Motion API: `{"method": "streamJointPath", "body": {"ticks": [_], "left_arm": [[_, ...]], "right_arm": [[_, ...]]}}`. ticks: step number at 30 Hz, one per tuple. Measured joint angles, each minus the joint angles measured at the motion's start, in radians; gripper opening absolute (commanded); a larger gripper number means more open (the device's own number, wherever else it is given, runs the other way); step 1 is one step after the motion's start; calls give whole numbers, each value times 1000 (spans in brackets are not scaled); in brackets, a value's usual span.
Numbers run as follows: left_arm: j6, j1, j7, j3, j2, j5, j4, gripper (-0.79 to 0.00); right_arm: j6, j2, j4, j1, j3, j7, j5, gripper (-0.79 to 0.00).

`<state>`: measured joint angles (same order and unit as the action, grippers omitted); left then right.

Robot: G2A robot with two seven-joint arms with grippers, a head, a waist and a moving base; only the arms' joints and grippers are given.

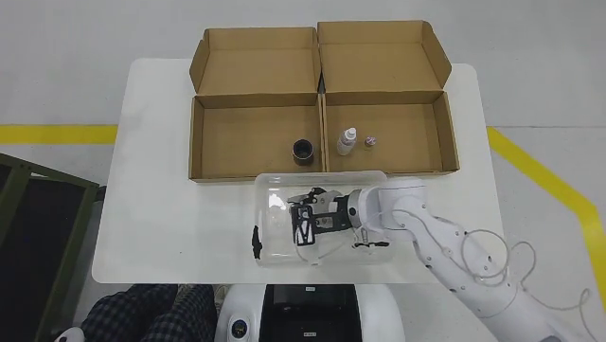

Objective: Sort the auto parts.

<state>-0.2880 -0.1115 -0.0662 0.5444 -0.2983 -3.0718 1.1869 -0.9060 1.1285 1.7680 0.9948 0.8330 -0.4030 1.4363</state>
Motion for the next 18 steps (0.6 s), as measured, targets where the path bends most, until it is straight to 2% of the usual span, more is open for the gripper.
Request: {"method": "streamJointPath", "body": {"ticks": [18], "left_arm": [[0, 0, 0, 0, 0, 0, 0, 0]], "right_arm": [[-16, -38, 222, 66, 175, 37, -93, -785]]}}
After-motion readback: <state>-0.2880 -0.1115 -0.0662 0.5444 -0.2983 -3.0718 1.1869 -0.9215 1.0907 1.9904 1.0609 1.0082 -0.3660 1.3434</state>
